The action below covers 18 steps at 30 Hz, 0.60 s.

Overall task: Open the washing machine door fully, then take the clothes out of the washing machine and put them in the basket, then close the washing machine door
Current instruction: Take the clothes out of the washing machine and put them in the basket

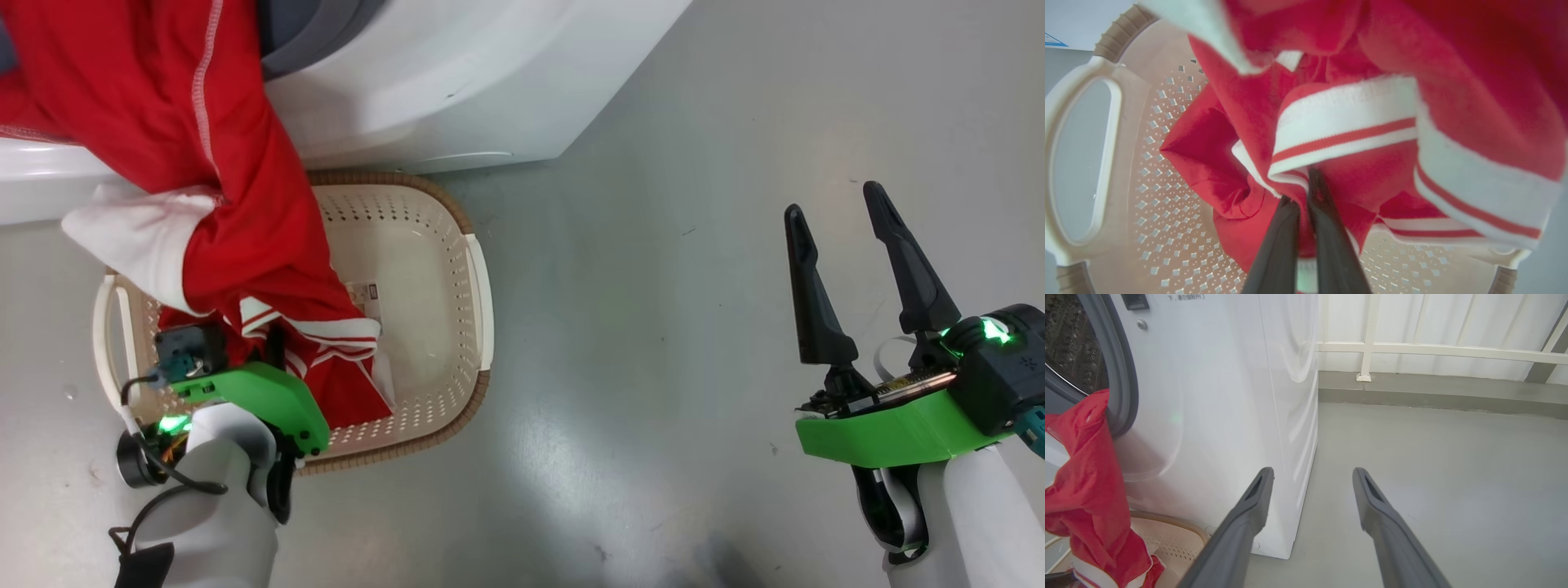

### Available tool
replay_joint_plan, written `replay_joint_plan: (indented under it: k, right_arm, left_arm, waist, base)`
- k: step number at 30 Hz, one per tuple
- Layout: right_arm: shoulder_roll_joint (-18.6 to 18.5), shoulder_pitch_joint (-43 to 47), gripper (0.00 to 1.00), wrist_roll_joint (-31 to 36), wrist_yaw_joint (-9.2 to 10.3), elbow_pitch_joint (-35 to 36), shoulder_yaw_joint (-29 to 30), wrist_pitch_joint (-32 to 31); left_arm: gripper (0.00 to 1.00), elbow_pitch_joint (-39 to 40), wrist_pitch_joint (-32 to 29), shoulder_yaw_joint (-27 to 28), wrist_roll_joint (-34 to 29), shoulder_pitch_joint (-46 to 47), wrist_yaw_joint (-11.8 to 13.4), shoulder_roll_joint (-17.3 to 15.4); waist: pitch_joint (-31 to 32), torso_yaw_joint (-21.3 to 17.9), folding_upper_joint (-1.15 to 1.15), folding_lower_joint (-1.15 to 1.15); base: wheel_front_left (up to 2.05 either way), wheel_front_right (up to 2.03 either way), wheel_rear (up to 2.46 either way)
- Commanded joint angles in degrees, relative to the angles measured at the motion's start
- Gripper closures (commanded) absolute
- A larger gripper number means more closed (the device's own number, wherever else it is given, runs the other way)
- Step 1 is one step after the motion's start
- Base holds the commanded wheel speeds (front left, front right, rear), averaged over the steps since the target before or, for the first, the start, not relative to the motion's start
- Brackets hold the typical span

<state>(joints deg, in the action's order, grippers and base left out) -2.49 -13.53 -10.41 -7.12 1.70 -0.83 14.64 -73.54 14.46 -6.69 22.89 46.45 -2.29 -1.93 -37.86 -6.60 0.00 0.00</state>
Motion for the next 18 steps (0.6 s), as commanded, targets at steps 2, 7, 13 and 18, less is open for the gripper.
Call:
replay_joint_plan:
  k: [2, 7, 13, 18]
  right_arm:
    - [-0.39, -0.27, 0.0, 0.25, -0.36, 1.58, -1.38, 0.36]
    - [-0.39, -0.39, 0.0, 0.06, -0.36, 1.37, -1.44, 0.36]
    - [-0.39, -0.65, 0.0, -0.4, -0.36, 0.97, -1.58, 0.36]
    - [-0.39, -0.73, 0.0, -0.7, -0.36, 0.85, -1.47, 0.36]
  left_arm:
    - [1.0, 0.02, 0.11, 0.98, 0.6, -0.89, 0.43, -1.73]
    - [1.0, -0.2, 0.07, 0.79, 0.92, -0.72, 0.43, -1.93]
    - [0.82, -0.31, -0.34, 0.02, 0.93, -0.55, -0.4, -1.92]
    - [0.0, -0.33, 0.11, -0.33, 1.05, -0.31, -1.14, -1.88]
  waist:
    - [-0.29, -0.18, 0.0, 0.0]
    - [-0.51, -0.31, 0.0, 0.0]
    - [-0.2, -0.16, 0.0, 0.0]
    - [0.32, 0.17, 0.0, 0.0]
  base:
    - [0.0, 0.0, 0.0]
    - [0.0, 0.0, 0.0]
    - [0.0, 0.0, 0.0]
    - [0.0, 0.0, 0.0]
